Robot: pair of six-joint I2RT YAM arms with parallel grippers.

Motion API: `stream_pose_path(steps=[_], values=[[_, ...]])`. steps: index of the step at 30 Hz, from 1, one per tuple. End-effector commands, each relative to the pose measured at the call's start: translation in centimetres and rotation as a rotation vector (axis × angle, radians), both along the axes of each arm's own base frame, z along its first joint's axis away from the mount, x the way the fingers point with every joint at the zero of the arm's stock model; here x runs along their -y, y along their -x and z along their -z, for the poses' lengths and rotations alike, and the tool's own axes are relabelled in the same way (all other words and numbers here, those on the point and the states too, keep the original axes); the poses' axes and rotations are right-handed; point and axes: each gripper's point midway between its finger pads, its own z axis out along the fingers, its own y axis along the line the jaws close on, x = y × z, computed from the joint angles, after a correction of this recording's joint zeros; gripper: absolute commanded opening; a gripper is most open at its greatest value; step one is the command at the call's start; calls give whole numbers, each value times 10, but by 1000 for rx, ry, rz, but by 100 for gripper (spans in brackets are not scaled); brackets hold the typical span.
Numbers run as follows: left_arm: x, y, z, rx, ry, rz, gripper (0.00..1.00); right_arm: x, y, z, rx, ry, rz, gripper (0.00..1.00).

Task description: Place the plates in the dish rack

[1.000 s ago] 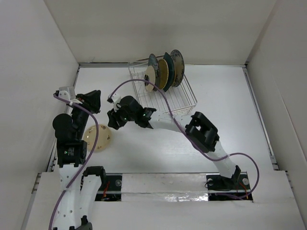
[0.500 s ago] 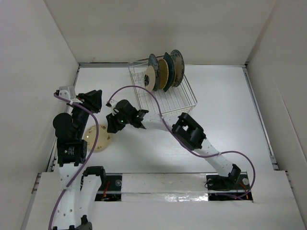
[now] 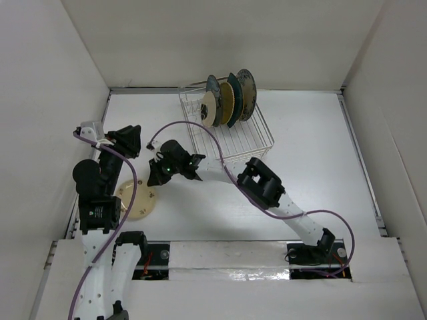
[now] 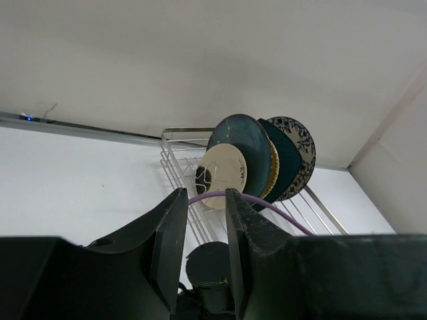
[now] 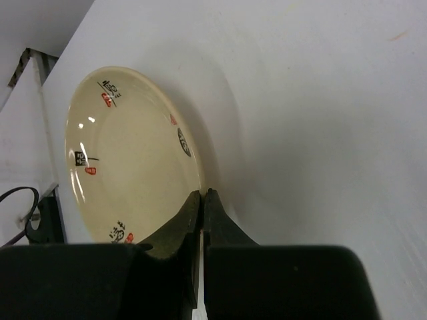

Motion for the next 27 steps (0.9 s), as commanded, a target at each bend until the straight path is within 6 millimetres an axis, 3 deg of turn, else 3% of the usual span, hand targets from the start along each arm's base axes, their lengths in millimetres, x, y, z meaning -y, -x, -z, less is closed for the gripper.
stream_pose_path(steps=[1, 3, 4, 5, 6, 8, 9, 13, 15, 17, 19, 21, 22, 23, 27], values=[[-4, 6, -16, 65, -16, -24, 26, -7, -17, -107, 174, -182, 80, 0], [-5, 7, -18, 72, -16, -32, 27, 4, -36, -142, 236, -227, 155, 0], [-5, 8, -19, 77, -16, -33, 27, 19, -62, -154, 276, -239, 248, 0], [-5, 9, -19, 77, -16, -32, 27, 33, -75, -192, 318, -284, 306, 0], [-5, 9, -18, 76, -16, -32, 27, 46, -90, -206, 342, -296, 364, 0], [-4, 9, -19, 78, -17, -22, 27, 92, -141, -228, 422, -264, 565, 0], [-3, 9, -19, 78, -15, -21, 27, 113, -156, -249, 464, -260, 649, 0], [-1, 9, -18, 74, -14, -5, 28, 208, -217, -278, 634, -70, 1019, 0], [0, 9, -18, 74, -13, -3, 28, 242, -233, -296, 719, 12, 1132, 0], [0, 9, -17, 71, -12, 0, 28, 276, -246, -293, 783, 152, 1253, 0], [1, 8, -16, 67, -12, 7, 28, 290, -257, -299, 815, 200, 1322, 0], [1, 6, -15, 62, -10, 7, 28, 295, -264, -294, 821, 249, 1323, 0], [1, 6, -15, 62, -10, 7, 28, 294, -266, -302, 822, 244, 1327, 0], [1, 6, -15, 62, -10, 7, 28, 292, -271, -289, 837, 297, 1315, 0], [1, 5, -14, 58, -9, 6, 29, 285, -281, -278, 840, 330, 1305, 0]])
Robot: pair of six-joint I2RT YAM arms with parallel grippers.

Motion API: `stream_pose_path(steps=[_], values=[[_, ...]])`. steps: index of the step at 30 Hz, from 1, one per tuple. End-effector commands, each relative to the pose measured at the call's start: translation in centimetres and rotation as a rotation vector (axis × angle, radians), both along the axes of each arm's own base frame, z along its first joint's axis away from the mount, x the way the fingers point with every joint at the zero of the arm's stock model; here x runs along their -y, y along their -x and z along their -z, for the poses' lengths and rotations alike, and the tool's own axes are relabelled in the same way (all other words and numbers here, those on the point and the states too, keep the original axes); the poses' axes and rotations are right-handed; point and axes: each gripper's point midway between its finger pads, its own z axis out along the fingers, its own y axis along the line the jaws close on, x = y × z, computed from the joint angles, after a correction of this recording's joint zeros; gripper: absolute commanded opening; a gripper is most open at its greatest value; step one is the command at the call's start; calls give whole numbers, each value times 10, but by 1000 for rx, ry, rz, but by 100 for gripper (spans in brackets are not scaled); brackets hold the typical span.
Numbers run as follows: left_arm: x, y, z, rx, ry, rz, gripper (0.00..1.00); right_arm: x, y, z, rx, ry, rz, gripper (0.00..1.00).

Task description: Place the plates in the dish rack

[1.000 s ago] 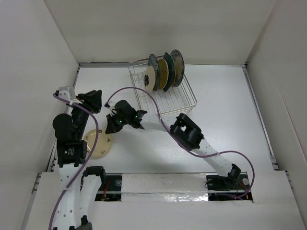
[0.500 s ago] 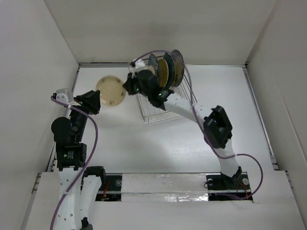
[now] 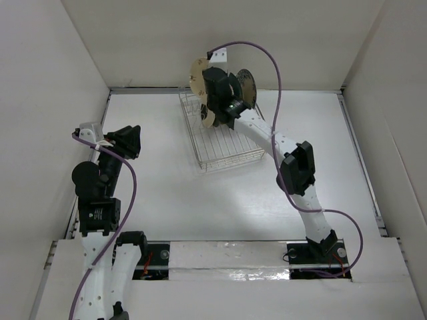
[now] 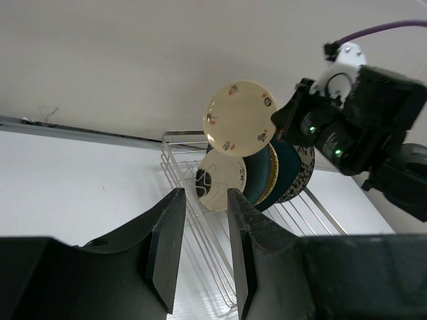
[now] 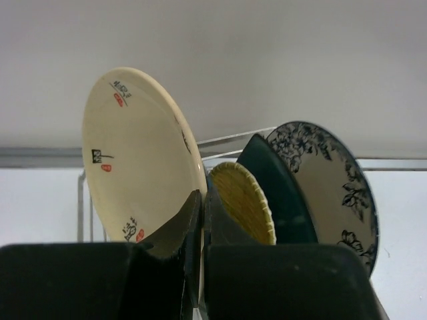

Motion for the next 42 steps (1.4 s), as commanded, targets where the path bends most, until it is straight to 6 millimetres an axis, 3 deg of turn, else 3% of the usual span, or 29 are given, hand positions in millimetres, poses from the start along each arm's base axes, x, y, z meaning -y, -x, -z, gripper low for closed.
stream_pose_path(steps=[1, 5, 13, 22, 24, 30, 36, 41, 42], values=[[2, 0, -9, 37, -6, 13, 29, 3, 0, 4, -19, 75, 53, 0], [3, 0, -9, 35, -3, 20, 29, 7, -5, 20, -34, 126, 106, 0], [5, -3, -6, 24, -2, 28, 29, -4, -7, 72, -117, 153, 102, 0], [5, -3, -5, 19, -1, 30, 29, -40, 15, 98, -132, 223, 48, 0], [5, -4, -4, 16, 0, 28, 29, -56, 26, 106, -138, 243, 9, 0], [5, -4, -4, 16, 0, 28, 29, -69, 33, 118, -137, 259, -13, 0], [5, -4, -3, 13, 0, 28, 29, -79, 37, 116, -118, 220, -53, 38], [4, -6, -1, 7, 0, 27, 29, -77, 45, 101, -115, 194, -82, 45], [4, -6, -1, 5, 2, 27, 29, -72, 50, 75, -90, 153, -90, 46]])
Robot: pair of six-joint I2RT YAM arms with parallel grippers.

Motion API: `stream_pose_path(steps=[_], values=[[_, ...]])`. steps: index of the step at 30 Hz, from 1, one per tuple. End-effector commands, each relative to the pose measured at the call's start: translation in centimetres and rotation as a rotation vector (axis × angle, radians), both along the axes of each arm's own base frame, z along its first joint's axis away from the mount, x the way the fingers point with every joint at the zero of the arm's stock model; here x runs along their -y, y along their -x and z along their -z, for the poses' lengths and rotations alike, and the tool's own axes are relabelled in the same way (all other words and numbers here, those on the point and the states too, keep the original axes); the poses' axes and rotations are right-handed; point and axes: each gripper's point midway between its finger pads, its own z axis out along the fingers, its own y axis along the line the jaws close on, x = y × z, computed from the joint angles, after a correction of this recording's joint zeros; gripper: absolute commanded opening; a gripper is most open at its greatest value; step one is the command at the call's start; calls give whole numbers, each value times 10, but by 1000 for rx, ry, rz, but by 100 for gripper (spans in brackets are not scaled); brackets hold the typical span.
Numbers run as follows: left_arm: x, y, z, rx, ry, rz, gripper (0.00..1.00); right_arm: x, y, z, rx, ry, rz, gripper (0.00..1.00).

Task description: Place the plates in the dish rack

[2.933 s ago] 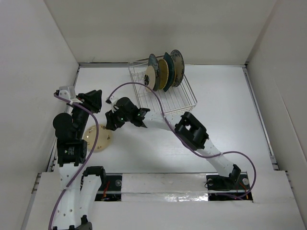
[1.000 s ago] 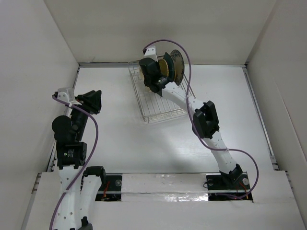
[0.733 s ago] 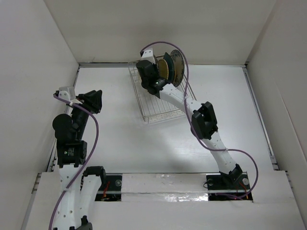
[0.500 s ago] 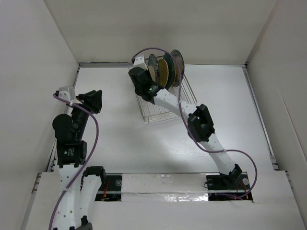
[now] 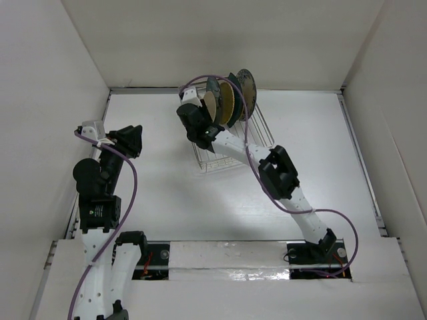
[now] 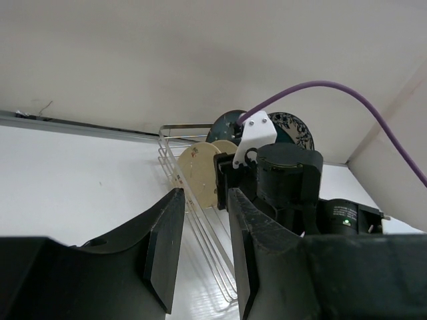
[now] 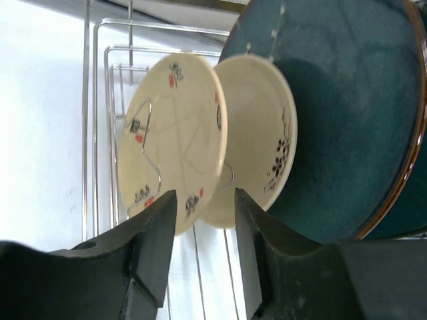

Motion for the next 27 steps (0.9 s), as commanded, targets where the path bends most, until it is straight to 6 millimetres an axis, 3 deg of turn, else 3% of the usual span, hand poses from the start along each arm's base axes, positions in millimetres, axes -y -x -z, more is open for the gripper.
stream_pose_path(steps=[1, 2, 5, 6, 7, 9, 10, 12, 13, 14, 17, 20, 22, 24, 25, 27], values=[[1, 0, -8, 31, 3, 8, 30, -1, 15, -86, 115, -182, -40, 51], [1, -1, -8, 30, 3, 8, 30, -1, 20, -95, 117, -202, -75, 54], [3, -2, -5, 21, -2, 21, 34, 11, 46, -146, 184, -313, -159, 67], [5, -3, -5, 18, -5, 30, 36, 17, 55, -133, 161, -305, -181, 69], [9, -5, -1, 5, -9, 57, 37, 32, 72, -183, 243, -394, -207, 75], [14, -5, -2, 8, -10, 86, 45, 49, 91, -204, 286, -443, -242, 81], [17, -6, 0, -1, -9, 100, 46, 69, 110, -220, 323, -515, -246, 85], [20, -5, -1, -3, -6, 121, 49, 93, 129, -233, 361, -575, -232, 86], [22, -5, -2, -2, -7, 132, 50, 105, 137, -219, 363, -585, -224, 87], [23, -3, -4, 5, -5, 137, 51, 129, 156, -246, 422, -648, -218, 87], [26, 6, -14, 55, -9, 157, 52, 169, 189, -259, 493, -760, -217, 87], [27, 17, -25, 109, -14, 161, 53, 200, 211, -273, 560, -836, -199, 87], [28, 24, -31, 142, -20, 163, 54, 238, 228, -282, 635, -874, -138, 87], [28, 27, -33, 155, -30, 161, 54, 263, 235, -277, 665, -864, -73, 87], [27, 28, -35, 164, -32, 156, 54, 278, 246, -287, 701, -900, -68, 87], [26, 31, -35, 172, -39, 148, 53, 289, 251, -286, 720, -922, -64, 86]])
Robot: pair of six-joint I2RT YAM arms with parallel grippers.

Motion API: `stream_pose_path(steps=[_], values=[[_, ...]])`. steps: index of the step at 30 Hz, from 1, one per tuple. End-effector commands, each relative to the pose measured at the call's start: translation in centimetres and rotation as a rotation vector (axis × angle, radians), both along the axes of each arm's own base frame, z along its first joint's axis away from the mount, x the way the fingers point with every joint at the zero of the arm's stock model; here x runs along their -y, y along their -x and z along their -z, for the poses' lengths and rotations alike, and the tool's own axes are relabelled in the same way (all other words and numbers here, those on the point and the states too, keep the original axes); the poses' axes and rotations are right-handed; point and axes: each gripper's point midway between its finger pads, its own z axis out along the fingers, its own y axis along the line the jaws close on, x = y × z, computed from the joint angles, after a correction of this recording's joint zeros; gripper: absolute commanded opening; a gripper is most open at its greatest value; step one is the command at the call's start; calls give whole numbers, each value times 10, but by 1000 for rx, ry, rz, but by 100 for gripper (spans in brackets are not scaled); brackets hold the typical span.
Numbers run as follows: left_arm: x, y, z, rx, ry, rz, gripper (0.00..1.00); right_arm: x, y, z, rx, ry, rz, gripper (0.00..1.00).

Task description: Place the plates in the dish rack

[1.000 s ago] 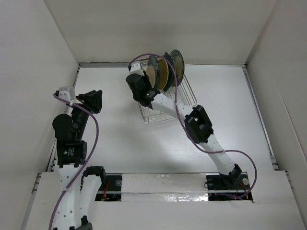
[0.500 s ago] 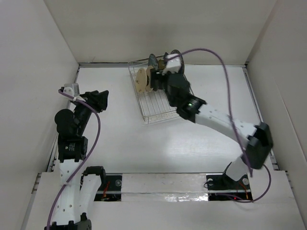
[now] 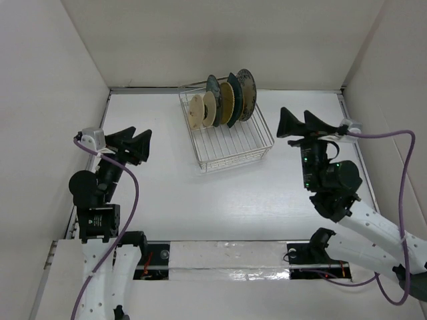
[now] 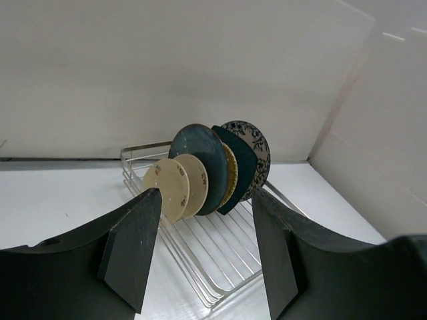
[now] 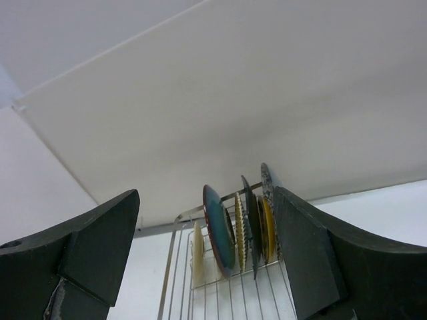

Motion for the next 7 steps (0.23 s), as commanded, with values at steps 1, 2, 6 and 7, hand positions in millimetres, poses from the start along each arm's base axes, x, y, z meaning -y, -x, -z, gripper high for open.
stream_pose_path(steps=[1, 2, 6, 7], values=[[1, 6, -15, 78, -18, 7, 53, 41, 17, -26, 94, -145, 63, 86], [1, 6, -14, 79, -21, 6, 53, 40, 16, -25, 100, -143, 51, 85], [4, 3, -10, 66, -28, 20, 53, 14, 0, -20, 51, -77, -16, 85], [4, 2, -10, 64, -27, 22, 53, 8, -4, -16, 27, -53, -22, 85]])
